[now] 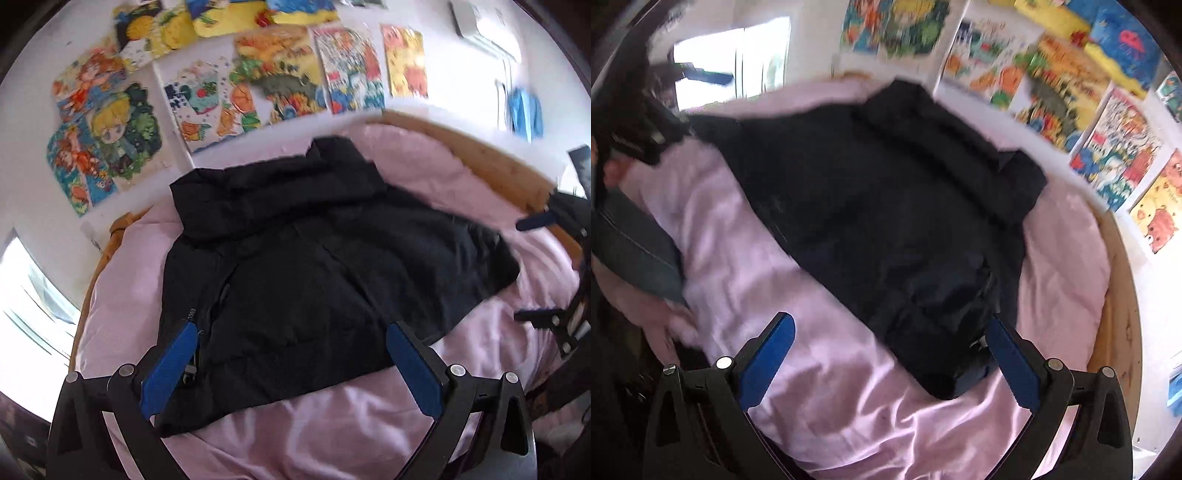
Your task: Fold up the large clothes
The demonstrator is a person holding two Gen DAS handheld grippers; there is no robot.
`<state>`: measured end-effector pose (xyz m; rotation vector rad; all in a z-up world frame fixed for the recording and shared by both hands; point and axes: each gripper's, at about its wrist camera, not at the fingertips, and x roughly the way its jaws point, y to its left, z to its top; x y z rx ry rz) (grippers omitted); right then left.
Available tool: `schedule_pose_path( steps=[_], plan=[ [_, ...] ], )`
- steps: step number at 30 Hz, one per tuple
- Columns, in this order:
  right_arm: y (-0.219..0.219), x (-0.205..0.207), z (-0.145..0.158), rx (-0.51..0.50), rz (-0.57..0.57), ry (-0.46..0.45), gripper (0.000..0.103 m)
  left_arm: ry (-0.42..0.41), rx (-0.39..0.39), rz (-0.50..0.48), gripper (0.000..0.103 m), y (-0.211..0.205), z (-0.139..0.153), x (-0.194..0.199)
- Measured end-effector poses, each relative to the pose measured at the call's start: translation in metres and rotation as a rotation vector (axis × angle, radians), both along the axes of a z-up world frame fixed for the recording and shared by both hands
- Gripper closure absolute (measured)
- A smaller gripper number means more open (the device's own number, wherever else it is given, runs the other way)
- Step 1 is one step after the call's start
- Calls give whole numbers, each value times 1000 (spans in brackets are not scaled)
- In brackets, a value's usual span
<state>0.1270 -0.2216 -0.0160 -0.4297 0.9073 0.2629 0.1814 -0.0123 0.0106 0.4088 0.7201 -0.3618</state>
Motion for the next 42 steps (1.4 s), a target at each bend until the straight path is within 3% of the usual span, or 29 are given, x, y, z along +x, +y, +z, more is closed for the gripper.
schedule_pose_path(
  steps=[7,10,15,21,25,29,37,40,41,42],
  plan=[
    [20,33,-60,-207,-7,26,2,3,102,-19,0,-2,-22,-2],
    [32,40,-56,-240,-5,-25,2,1,114,-28,0,-1,-25,-3],
    [27,50,-24,-170,-51,-91,2,15,120,-18,0,3,-29,1],
    [-1,72,7,32,-167,-72,2,9,130,-7,0,4,-30,3],
    [-15,79,15,99,-210,-90,2,11,176,6,0,3,-39,7],
    [-23,82,9,120,-214,-77,2,61,224,25,0,4,-54,15],
    [-23,77,2,84,-174,-50,2,39,345,59,0,7,-72,20],
    [-25,78,0,101,-177,-39,2,38,339,88,0,8,-73,24],
    [-25,77,-1,106,-176,-30,2,30,322,111,1,10,-69,26],
    [-23,75,-3,108,-174,-25,2,18,310,124,13,13,-65,28]
  ],
)
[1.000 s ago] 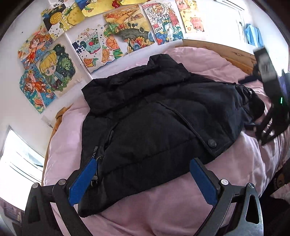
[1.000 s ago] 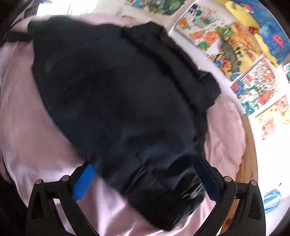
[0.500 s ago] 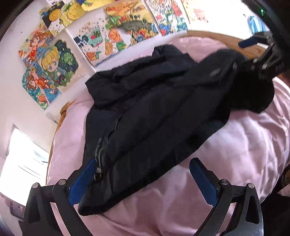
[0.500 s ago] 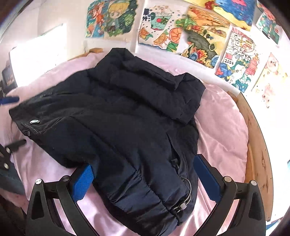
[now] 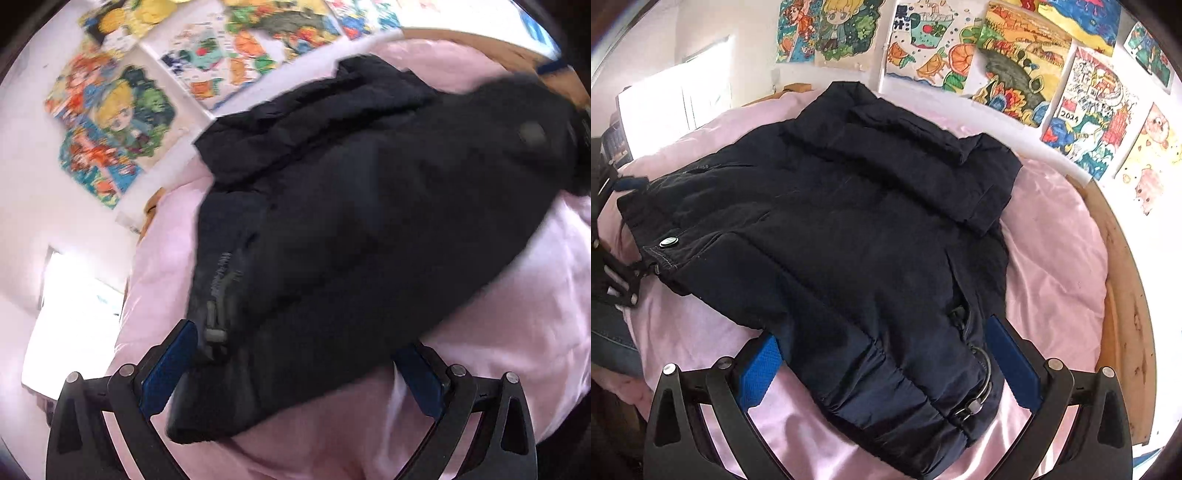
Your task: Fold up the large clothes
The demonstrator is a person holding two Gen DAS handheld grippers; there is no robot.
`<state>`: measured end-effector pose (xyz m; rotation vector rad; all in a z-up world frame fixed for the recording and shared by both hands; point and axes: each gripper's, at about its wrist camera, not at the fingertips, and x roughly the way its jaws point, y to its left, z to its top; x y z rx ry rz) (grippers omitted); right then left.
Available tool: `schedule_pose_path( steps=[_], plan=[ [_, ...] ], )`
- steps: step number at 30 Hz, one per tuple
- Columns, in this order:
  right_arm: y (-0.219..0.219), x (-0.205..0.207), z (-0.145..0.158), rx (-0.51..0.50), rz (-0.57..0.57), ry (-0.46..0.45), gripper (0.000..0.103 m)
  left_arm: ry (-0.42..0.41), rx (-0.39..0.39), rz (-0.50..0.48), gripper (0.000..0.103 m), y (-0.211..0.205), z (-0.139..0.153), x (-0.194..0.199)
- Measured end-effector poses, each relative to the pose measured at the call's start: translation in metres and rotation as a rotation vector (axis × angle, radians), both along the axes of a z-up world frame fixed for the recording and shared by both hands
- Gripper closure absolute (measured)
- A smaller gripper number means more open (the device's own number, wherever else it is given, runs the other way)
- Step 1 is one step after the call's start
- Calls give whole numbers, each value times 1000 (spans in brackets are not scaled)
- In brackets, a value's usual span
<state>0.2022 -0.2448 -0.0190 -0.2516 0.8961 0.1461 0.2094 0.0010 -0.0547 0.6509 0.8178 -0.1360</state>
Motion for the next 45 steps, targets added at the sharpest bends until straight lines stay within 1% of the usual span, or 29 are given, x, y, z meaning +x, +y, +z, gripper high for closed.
schedule_pose_path(
  steps=[1,2,3,4,5,6,7,9,11,13,15,17,21,22,23,24,25,26,27,29,30,31,32,34,35,37,38,40,45],
  plan=[
    [1,-2,-3,2,7,7,2,-17,-17,9,24,2,5,1],
    [2,-4,-7,3,17,16,2,-33,-38,16,42,5,12,1],
    [4,-6,-11,1,27,25,2,-46,-61,20,53,8,17,2],
    [6,-8,-16,-1,40,36,2,-59,-81,25,59,10,22,2],
    [8,-10,-20,-2,54,47,2,-71,-99,26,72,10,28,3],
    [12,-12,-25,-4,69,58,2,-84,-103,33,77,11,30,4],
    [15,-14,-29,-13,83,65,2,-91,-109,37,79,12,32,6],
    [24,-19,-36,-33,119,71,2,-105,-147,52,87,15,39,9],
    [35,-24,-41,-59,149,61,2,-111,-198,69,89,17,49,14],
    [46,-28,-46,-110,162,49,2,-128,-246,92,90,19,58,17],
    [58,-32,-56,-237,159,12,2,-138,-283,103,91,19,66,18],
    [63,-33,-62,-327,142,-18,2,-147,-303,113,92,19,71,18],
    [56,-29,-68,-437,65,-60,2,-157,-353,133,92,21,79,18],
    [50,-27,-66,-458,37,-74,5,-158,-362,137,92,22,81,18],
    [45,-25,-64,-468,4,-85,13,-159,-371,140,92,22,82,18],
    [37,-23,-59,-455,-31,-92,17,-161,-377,142,92,22,83,18],
    [34,-22,-55,-439,-46,-94,22,-164,-379,144,93,21,84,17],
    [29,-22,-49,-421,-61,-101,23,-167,-381,145,93,21,84,17],
    [27,-22,-44,-412,-65,-111,29,-171,-383,146,93,21,85,17],
    [24,-27,-34,-408,-51,-148,46,-177,-384,148,93,21,86,15],
    [25,-30,-30,-420,-39,-173,50,-179,-385,146,93,22,86,14],
    [26,-34,-28,-436,-29,-195,58,-180,-385,141,93,22,86,12],
    [28,-36,-26,-441,-18,-211,70,-181,-384,133,93,21,86,9],
    [30,-40,-22,-436,-9,-226,84,-189,-378,119,94,18,86,0],
    [29,-42,-20,-429,-11,-228,88,-191,-378,113,94,17,87,-6],
    [23,-45,-17,-405,-10,-214,91,-194,-374,92,94,14,89,-19],
    [21,-48,-14,-398,-13,-207,93,-207,-360,70,95,11,90,-31],
    [14,-57,-6,-396,-8,-199,94,-216,-351,55,95,8,92,-45],
    [4,-94,28,-380,14,-165,95,-150,-430,69,95,17,103,-90]
  ],
)
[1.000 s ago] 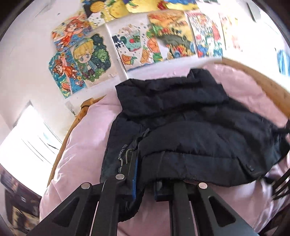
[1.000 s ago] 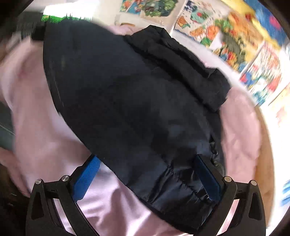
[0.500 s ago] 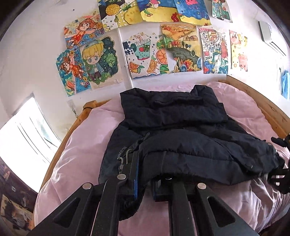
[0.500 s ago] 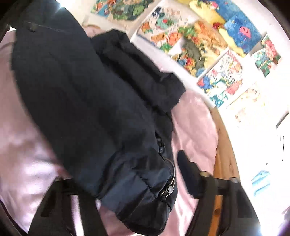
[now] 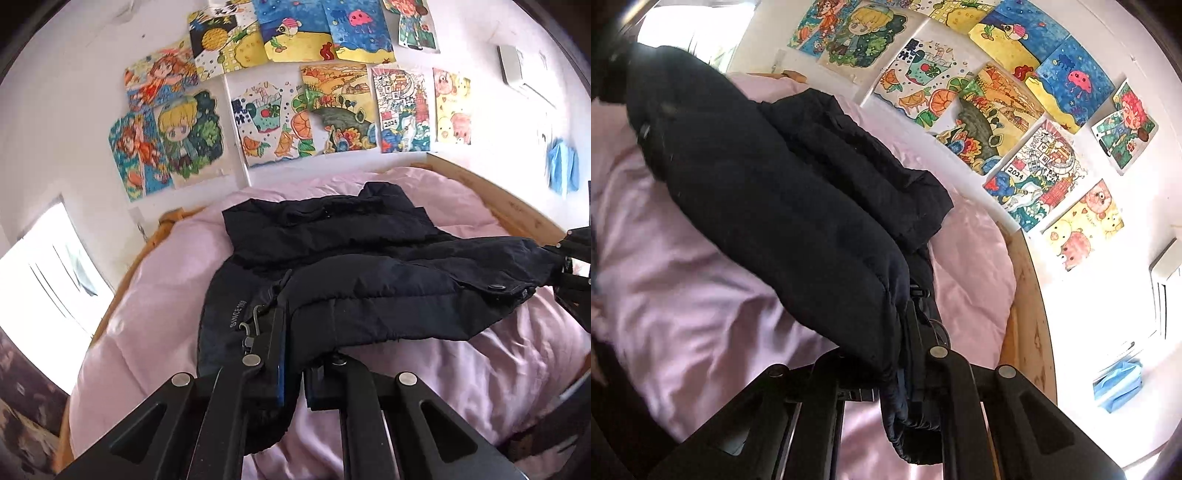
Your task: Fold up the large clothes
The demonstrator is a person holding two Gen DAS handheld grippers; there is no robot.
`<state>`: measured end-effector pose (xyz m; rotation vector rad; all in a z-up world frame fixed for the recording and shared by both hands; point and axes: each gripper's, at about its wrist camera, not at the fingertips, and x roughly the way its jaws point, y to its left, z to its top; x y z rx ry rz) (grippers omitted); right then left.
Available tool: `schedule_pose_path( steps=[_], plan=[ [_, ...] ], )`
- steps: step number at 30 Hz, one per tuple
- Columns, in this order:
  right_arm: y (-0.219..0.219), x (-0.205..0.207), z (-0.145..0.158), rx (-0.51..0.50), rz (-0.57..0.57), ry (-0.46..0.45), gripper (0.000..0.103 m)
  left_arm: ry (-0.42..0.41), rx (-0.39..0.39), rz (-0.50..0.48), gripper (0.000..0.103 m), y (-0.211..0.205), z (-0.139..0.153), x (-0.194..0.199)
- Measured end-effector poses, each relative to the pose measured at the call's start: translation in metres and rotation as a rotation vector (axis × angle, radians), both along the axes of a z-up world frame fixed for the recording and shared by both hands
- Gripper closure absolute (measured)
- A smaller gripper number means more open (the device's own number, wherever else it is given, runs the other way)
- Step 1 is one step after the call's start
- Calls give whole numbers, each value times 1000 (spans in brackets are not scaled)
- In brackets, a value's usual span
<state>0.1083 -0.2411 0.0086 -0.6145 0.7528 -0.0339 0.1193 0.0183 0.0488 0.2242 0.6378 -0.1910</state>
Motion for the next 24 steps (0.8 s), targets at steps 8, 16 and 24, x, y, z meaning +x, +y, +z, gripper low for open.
schedule_pose_path(
  steps=[8,16,24],
  plan=[
    [-3,-76,49,65,65,83,95,42,2,-70,95,19,41,-69],
    [-15,-105,76,145,89,100,95,45,15,-113,95,20,58,-82],
    [-25,-70,99,191,52,9,95,-29,13,-113,95,4,88,-43]
  ],
)
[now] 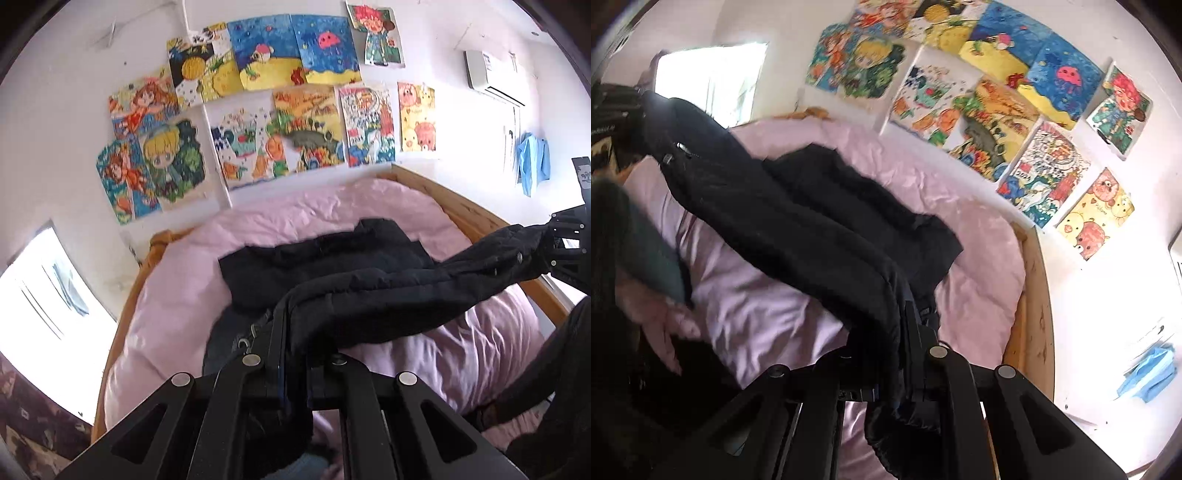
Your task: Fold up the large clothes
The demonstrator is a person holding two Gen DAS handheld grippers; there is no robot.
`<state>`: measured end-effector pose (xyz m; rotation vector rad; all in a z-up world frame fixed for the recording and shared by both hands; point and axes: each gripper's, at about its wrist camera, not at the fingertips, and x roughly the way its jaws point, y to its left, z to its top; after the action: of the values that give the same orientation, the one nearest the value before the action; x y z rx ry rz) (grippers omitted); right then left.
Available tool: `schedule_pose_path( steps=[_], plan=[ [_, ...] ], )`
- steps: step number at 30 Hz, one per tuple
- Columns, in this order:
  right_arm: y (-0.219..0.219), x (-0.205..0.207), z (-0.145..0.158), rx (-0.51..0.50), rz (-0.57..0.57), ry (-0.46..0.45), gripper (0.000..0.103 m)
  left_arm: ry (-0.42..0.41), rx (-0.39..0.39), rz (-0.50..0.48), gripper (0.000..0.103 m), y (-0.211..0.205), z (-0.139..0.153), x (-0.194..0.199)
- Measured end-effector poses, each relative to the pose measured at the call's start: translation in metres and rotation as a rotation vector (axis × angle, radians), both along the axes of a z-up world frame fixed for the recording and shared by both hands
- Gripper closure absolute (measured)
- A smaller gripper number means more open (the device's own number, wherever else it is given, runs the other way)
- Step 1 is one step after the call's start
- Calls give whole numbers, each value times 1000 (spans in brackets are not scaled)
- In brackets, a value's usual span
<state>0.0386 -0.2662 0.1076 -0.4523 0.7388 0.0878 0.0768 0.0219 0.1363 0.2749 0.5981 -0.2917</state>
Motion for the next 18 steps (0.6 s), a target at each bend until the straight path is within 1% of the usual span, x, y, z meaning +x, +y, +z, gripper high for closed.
schedule_pose_path(
  steps=[4,7,9,13,15,18],
  plan=[
    [-10,22,6,47,-44,-50,95,-44,-12,15,95,-11,14,26],
    [-13,44,8,81,-91,-99,95,-75,-31,46,95,-18,21,56],
    [-15,65,8,62,-114,-145,95,-95,-41,74,95,-22,24,81],
    [-17,109,6,-1,-129,-195,94,-121,-37,123,95,-33,22,125],
    [-18,136,3,-23,-136,-203,94,-117,-52,150,95,-36,18,148],
    [-18,171,0,-31,-148,-211,94,-99,-89,186,95,-39,12,184]
  ],
)
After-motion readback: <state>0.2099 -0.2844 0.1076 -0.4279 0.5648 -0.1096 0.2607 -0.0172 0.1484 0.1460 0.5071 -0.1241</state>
